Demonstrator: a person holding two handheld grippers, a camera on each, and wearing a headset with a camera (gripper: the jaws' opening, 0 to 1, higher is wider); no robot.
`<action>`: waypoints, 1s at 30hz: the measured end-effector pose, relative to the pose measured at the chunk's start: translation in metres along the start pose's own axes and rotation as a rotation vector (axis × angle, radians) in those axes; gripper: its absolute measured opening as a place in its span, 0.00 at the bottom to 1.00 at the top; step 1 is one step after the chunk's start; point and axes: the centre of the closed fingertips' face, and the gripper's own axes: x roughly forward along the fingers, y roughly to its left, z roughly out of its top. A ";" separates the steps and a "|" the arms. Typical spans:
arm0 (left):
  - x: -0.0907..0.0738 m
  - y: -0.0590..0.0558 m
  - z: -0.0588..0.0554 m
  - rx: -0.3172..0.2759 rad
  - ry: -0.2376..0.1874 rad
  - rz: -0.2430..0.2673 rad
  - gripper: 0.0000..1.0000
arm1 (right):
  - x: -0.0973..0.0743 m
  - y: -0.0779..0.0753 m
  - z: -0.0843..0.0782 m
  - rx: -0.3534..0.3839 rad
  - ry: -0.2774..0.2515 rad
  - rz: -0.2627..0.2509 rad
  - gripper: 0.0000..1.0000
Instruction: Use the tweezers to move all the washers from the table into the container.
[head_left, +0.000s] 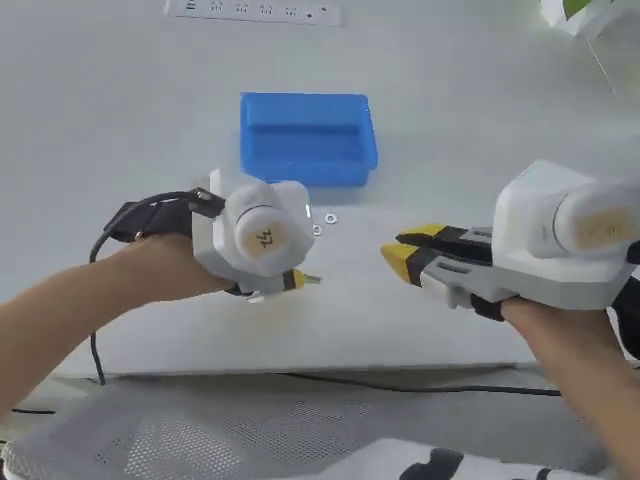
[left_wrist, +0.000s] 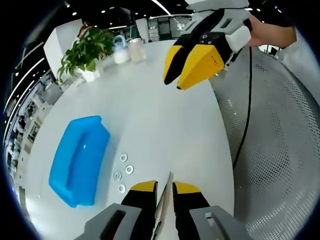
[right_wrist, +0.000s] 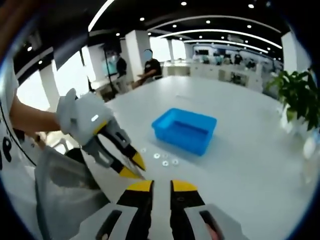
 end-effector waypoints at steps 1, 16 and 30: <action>0.002 0.000 0.000 0.008 0.007 -0.008 0.08 | -0.001 0.000 -0.001 0.001 -0.001 -0.003 0.08; 0.015 -0.011 -0.003 0.171 0.075 -0.113 0.00 | -0.017 0.001 -0.011 0.107 -0.057 -0.060 0.06; -0.052 -0.004 0.013 0.160 -0.060 -0.014 0.00 | 0.010 0.027 0.002 0.062 -0.036 0.024 0.08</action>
